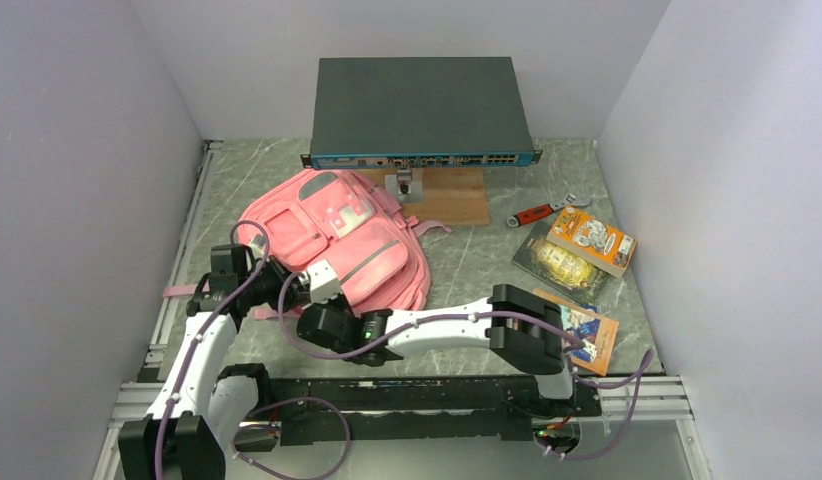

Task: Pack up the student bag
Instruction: Zip the student bag at the center of the board.

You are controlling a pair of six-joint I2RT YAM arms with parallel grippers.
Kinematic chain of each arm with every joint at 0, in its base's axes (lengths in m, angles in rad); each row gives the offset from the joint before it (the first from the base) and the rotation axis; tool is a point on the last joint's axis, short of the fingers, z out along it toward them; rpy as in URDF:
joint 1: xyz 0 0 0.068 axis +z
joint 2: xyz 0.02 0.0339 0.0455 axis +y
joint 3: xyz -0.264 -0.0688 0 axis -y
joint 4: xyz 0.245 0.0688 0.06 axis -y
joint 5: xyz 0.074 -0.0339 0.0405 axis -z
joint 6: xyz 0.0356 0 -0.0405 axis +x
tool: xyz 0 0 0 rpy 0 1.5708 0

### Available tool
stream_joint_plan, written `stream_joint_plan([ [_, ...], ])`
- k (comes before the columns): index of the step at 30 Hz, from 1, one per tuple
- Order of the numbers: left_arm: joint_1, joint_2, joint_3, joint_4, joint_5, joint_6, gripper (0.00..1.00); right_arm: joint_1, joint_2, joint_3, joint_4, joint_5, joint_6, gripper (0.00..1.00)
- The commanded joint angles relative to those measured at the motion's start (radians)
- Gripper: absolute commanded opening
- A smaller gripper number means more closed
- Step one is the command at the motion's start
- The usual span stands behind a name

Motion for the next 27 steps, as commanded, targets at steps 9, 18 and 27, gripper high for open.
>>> stream_joint_plan([
  [9, 0.071, 0.066, 0.094, -0.036, -0.127, 0.103, 0.0, -0.002, -0.22, -0.245, -0.036, -0.198, -0.093, 0.0],
  [18, 0.132, 0.011, 0.085, -0.107, -0.211, 0.153, 0.0, -0.012, -0.41, -0.445, -0.049, -0.088, -0.149, 0.0],
  [27, 0.246, -0.012, 0.084, -0.169, -0.23, 0.239, 0.0, -0.11, -0.5, -0.581, 0.013, -0.127, -0.294, 0.0],
])
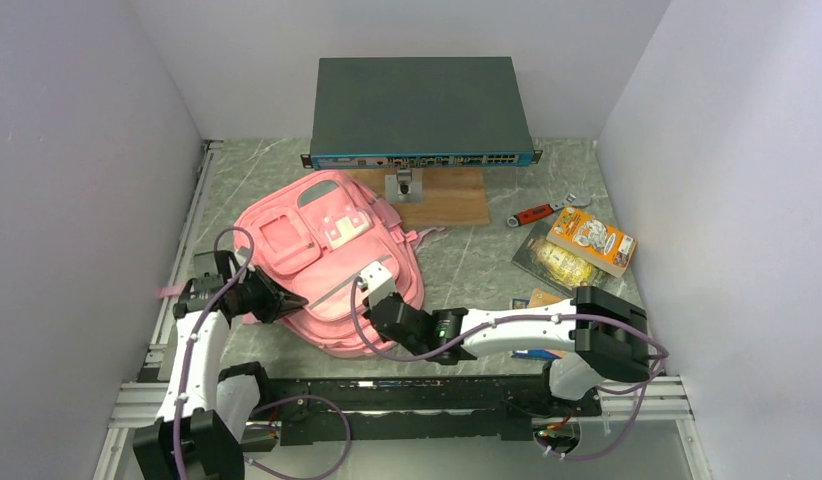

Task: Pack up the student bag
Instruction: Zip the student bag at the center of the board.

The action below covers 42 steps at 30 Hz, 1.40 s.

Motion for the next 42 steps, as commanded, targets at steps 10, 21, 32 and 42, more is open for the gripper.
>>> stream_joint_plan([
  [10, 0.138, -0.055, 0.073, 0.061, -0.173, 0.138, 0.0, -0.214, -0.098, -0.154, -0.054, -0.111, -0.22, 0.0],
  [21, -0.119, -0.264, 0.188, 0.049, -0.34, 0.194, 1.0, -0.226, -0.151, -0.166, 0.068, -0.39, -0.241, 0.0],
  [32, -1.011, -0.058, 0.255, 0.138, -0.89, 0.217, 0.95, -0.3, -0.243, -0.229, 0.145, -0.488, -0.168, 0.0],
  [42, -1.5, 0.342, 0.375, 0.018, -1.471, 0.211, 0.86, -0.36, -0.286, -0.265, 0.199, -0.602, -0.114, 0.0],
])
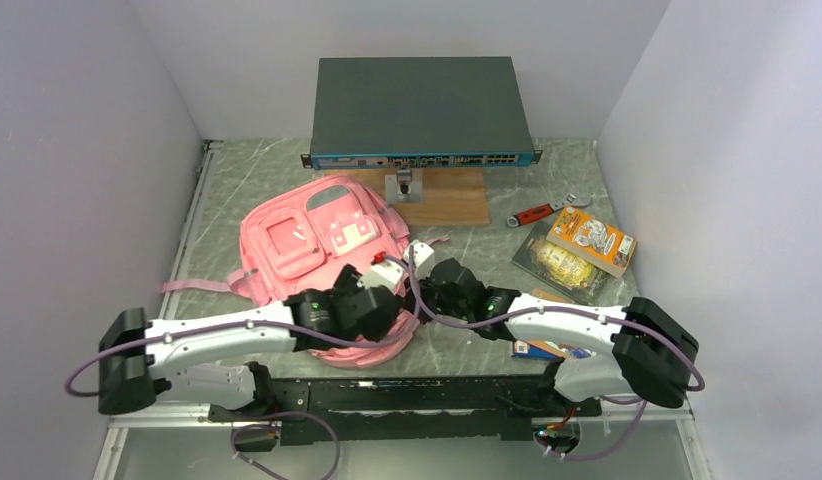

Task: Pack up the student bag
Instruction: Zip the student bag at the center of the board.

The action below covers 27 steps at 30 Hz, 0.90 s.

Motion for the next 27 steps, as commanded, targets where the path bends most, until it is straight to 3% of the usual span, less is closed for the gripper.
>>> stream_joint_plan([
  [1, -0.106, 0.104, 0.057, -0.039, -0.294, 0.016, 0.82, -0.012, -0.036, -0.002, 0.089, -0.073, 0.043, 0.0],
  [5, -0.161, 0.244, 0.125, -0.133, -0.424, -0.066, 0.65, -0.013, -0.03, -0.001, 0.116, -0.109, 0.069, 0.0],
  [10, -0.189, 0.354, 0.14, -0.139, -0.464, -0.11, 0.64, -0.014, -0.019, 0.002, 0.14, -0.144, 0.088, 0.0],
  [15, -0.189, 0.368, 0.132, -0.245, -0.519, -0.239, 0.55, -0.019, -0.041, -0.008, 0.127, -0.121, 0.09, 0.0],
  [18, -0.189, 0.327, 0.084, -0.227, -0.509, -0.238, 0.43, -0.032, -0.063, -0.021, 0.121, -0.102, 0.084, 0.0],
  [21, -0.189, 0.267, 0.036, -0.194, -0.488, -0.22, 0.15, -0.051, -0.078, -0.02, 0.078, -0.05, 0.055, 0.0],
  [25, -0.189, 0.218, 0.018, -0.244, -0.479, -0.265, 0.0, -0.081, -0.079, 0.002, -0.002, 0.059, -0.015, 0.0],
  [27, -0.188, 0.219, 0.026, -0.316, -0.498, -0.324, 0.0, -0.107, -0.074, 0.019, -0.03, 0.084, -0.051, 0.0],
])
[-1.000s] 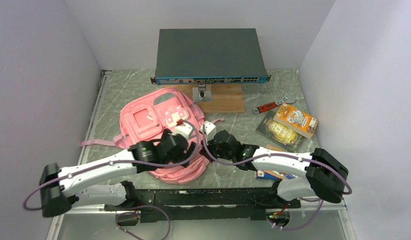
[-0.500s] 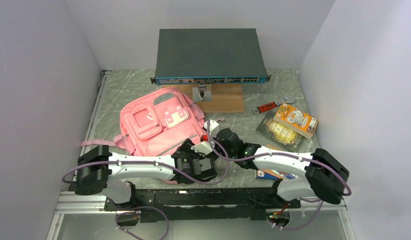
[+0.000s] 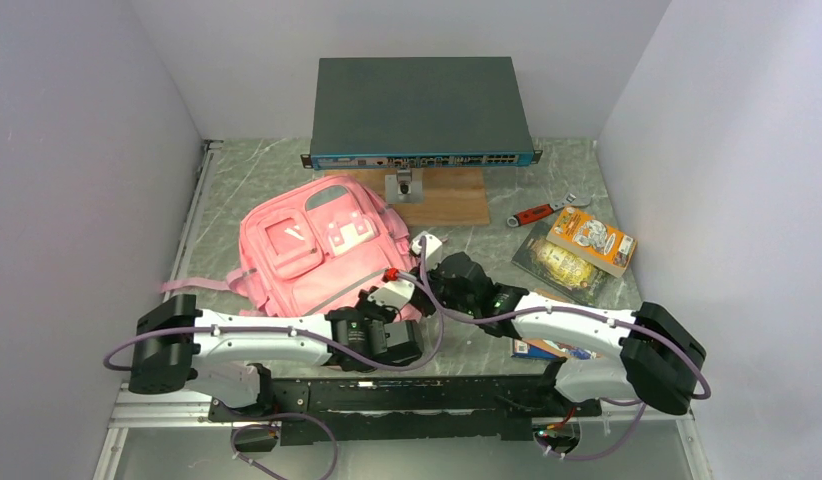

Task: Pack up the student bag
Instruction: Zip the student bag at the center of the board.

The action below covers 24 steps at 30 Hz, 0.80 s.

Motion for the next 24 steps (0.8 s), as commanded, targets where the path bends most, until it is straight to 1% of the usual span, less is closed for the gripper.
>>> stream_joint_plan([
  [1, 0.02, -0.028, -0.011, -0.28, -0.083, -0.143, 0.0, -0.065, -0.029, 0.049, -0.089, 0.141, -0.115, 0.0],
  [2, 0.02, -0.021, 0.002, -0.331, -0.097, -0.202, 0.0, -0.074, -0.024, 0.064, -0.105, 0.152, -0.132, 0.0],
  [4, 0.02, -0.013, 0.028, -0.396, -0.105, -0.267, 0.0, -0.096, -0.014, 0.085, -0.122, 0.164, -0.161, 0.0],
  [6, 0.02, -0.014, 0.042, -0.434, -0.106, -0.297, 0.0, -0.124, 0.005, 0.106, -0.119, 0.157, -0.197, 0.0],
  [8, 0.018, -0.039, 0.033, -0.439, -0.103, -0.301, 0.0, -0.152, 0.036, 0.146, -0.122, 0.16, -0.244, 0.0],
  [9, 0.017, -0.062, 0.019, -0.413, -0.098, -0.269, 0.0, -0.167, 0.054, 0.166, -0.122, 0.153, -0.266, 0.0],
  [11, 0.012, -0.126, -0.021, -0.292, -0.076, -0.16, 0.0, -0.189, 0.095, 0.204, -0.103, 0.124, -0.338, 0.0],
  [13, 0.011, -0.195, -0.059, -0.214, -0.056, -0.071, 0.0, -0.208, 0.148, 0.248, -0.089, 0.131, -0.398, 0.0],
  [18, 0.012, -0.337, -0.13, -0.095, -0.024, 0.034, 0.0, -0.252, 0.298, 0.37, -0.068, 0.057, -0.53, 0.0],
  [22, 0.012, -0.362, -0.135, -0.09, -0.028, 0.04, 0.0, -0.254, 0.425, 0.471, -0.048, -0.017, -0.56, 0.0],
  [24, 0.013, -0.374, -0.141, -0.074, -0.03, 0.05, 0.0, -0.254, 0.467, 0.515, -0.055, -0.002, -0.549, 0.0],
])
